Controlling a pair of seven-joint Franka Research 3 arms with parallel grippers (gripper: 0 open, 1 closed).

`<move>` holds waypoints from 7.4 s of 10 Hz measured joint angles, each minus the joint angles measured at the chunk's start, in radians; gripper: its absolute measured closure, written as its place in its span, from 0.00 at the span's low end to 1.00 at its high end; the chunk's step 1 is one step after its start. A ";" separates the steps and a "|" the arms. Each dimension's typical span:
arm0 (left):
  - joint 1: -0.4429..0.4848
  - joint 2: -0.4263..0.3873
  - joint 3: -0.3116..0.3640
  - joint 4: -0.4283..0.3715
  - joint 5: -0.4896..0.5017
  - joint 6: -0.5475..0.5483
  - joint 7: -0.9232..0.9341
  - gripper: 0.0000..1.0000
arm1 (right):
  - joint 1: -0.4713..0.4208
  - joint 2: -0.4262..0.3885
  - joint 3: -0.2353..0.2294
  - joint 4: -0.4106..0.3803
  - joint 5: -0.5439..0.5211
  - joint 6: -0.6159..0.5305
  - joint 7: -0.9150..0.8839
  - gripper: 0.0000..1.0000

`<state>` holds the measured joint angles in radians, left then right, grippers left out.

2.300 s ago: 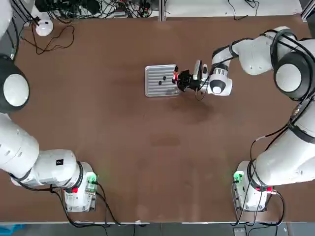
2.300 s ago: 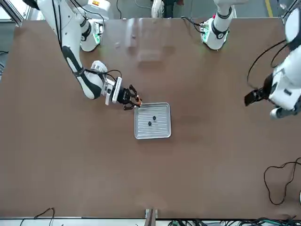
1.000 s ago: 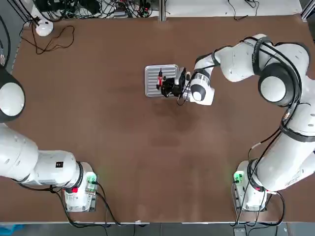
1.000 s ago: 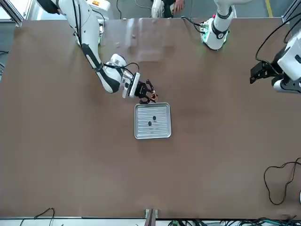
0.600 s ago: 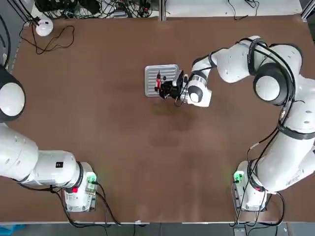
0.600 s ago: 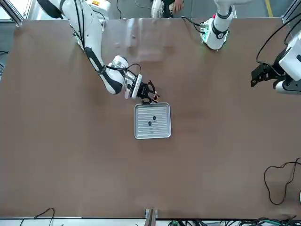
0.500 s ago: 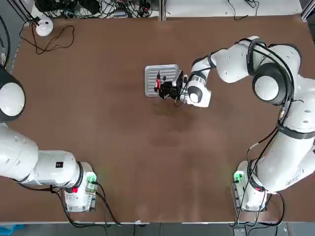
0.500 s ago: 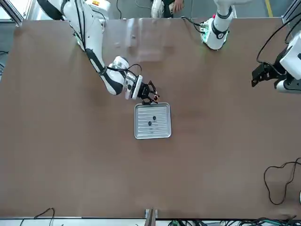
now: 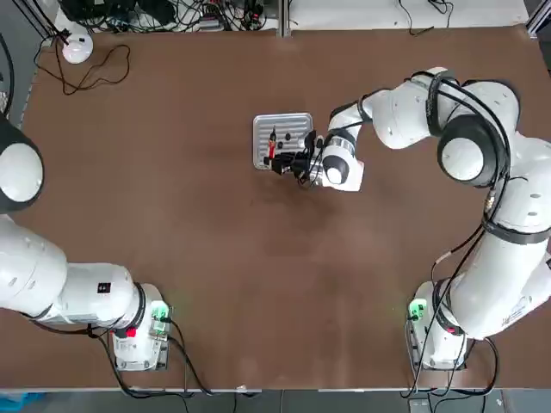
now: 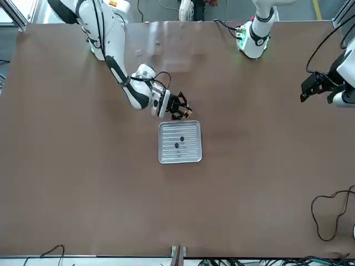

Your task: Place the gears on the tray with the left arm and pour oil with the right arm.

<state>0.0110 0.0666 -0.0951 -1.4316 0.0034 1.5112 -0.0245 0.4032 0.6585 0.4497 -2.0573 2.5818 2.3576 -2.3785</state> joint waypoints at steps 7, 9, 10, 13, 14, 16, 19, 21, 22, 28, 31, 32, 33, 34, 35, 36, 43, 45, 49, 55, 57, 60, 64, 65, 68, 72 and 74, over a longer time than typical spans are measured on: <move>0.004 0.021 -0.001 0.005 -0.004 0.029 -0.001 0.00 | 0.006 0.001 0.001 0.006 0.000 0.000 0.378 0.68; 0.002 0.021 -0.004 0.008 -0.004 0.034 -0.001 0.00 | 0.024 0.001 0.004 0.006 0.000 -0.002 0.494 0.68; 0.003 0.021 -0.003 0.009 -0.004 0.038 -0.001 0.00 | 0.028 0.001 0.006 0.007 0.000 -0.007 0.538 0.68; 0.005 0.021 0.002 0.010 -0.004 0.038 -0.001 0.00 | 0.029 0.001 0.006 0.007 -0.001 -0.048 0.672 0.69; 0.005 0.021 0.002 0.010 -0.004 0.038 -0.001 0.00 | 0.029 0.001 0.006 0.007 -0.001 -0.060 0.719 0.69; 0.005 0.021 0.002 0.010 -0.004 0.039 -0.002 0.00 | 0.029 0.001 0.006 0.005 -0.006 -0.116 0.817 0.69; 0.005 0.021 0.002 0.010 -0.004 0.043 -0.007 0.00 | 0.028 0.002 0.001 0.005 -0.009 -0.132 0.929 0.69; 0.005 0.021 0.002 0.011 -0.004 0.064 -0.009 0.00 | 0.014 0.002 -0.004 0.005 -0.017 -0.134 0.996 0.69; 0.005 0.020 0.002 0.012 -0.004 0.067 -0.009 0.00 | 0.000 0.002 -0.005 0.004 -0.025 -0.134 1.030 0.69; 0.005 0.020 0.005 0.015 -0.004 0.090 -0.007 0.00 | -0.040 0.022 -0.006 -0.009 -0.061 -0.216 1.268 0.69; 0.006 0.019 0.016 0.016 -0.004 0.098 -0.006 0.00 | -0.057 0.034 -0.007 -0.019 -0.074 -0.256 1.363 0.69; 0.006 0.018 0.016 0.016 -0.004 0.098 -0.005 0.00 | -0.061 0.034 -0.007 -0.021 -0.075 -0.258 1.374 0.68; 0.006 0.016 0.016 0.017 -0.003 0.098 -0.005 0.00 | -0.064 0.034 -0.007 -0.022 -0.075 -0.259 1.380 0.68; 0.006 0.015 0.016 0.017 -0.003 0.098 -0.005 0.00 | -0.065 0.034 -0.007 -0.022 -0.075 -0.260 1.384 0.68; 0.006 0.015 0.016 0.017 -0.003 0.098 -0.005 0.00 | -0.065 0.034 -0.007 -0.022 -0.077 -0.260 1.385 0.68; 0.006 0.015 0.016 0.017 -0.002 0.098 -0.005 0.00 | -0.065 0.033 -0.008 -0.022 -0.090 -0.259 1.378 0.68; 0.006 0.015 0.016 0.017 0.020 0.098 -0.002 0.00 | -0.080 0.026 -0.013 0.001 -0.124 -0.083 0.817 0.68; 0.006 0.015 0.016 0.017 0.020 0.098 -0.002 0.00 | -0.080 0.001 -0.011 0.039 -0.126 0.033 0.668 0.68; 0.005 0.015 0.016 0.017 0.020 0.098 -0.002 0.00 | -0.080 -0.077 -0.010 0.049 -0.097 0.140 0.351 0.67; 0.003 0.015 0.013 0.016 0.020 0.098 -0.001 0.00 | -0.097 -0.134 -0.045 0.051 0.046 0.174 -0.373 0.67; 0.000 0.015 0.011 0.016 0.020 0.098 -0.001 0.00 | -0.104 -0.159 -0.064 0.051 0.045 0.172 -0.399 0.67; 0.000 0.015 0.010 0.016 0.020 0.098 -0.001 0.00 | -0.131 -0.191 -0.069 0.003 0.044 0.152 -0.408 0.67; 0.001 0.015 0.010 0.016 0.020 0.098 -0.001 0.00 | -0.237 -0.210 -0.079 -0.165 0.011 -0.004 -0.448 0.67; 0.001 0.015 0.010 0.016 0.020 0.098 -0.001 0.00 | -0.272 -0.214 -0.080 -0.195 -0.016 -0.037 -0.452 0.67; 0.000 0.015 0.010 0.016 0.020 0.098 -0.001 0.00 | -0.378 -0.225 -0.081 -0.249 -0.123 -0.113 -0.464 0.67; -0.001 0.015 0.008 0.016 0.020 0.098 -0.001 0.00 | -0.534 -0.232 -0.081 -0.295 -0.371 -0.185 -0.476 0.67; 0.000 0.015 0.008 0.016 0.020 0.098 -0.002 0.00 | -0.611 -0.231 -0.081 -0.317 -0.492 -0.212 -0.478 0.67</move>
<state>0.0109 0.0821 -0.0869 -1.4151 0.0234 1.6092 -0.0266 -0.2079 0.4271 0.3690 -2.3745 2.0897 2.1453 -2.8564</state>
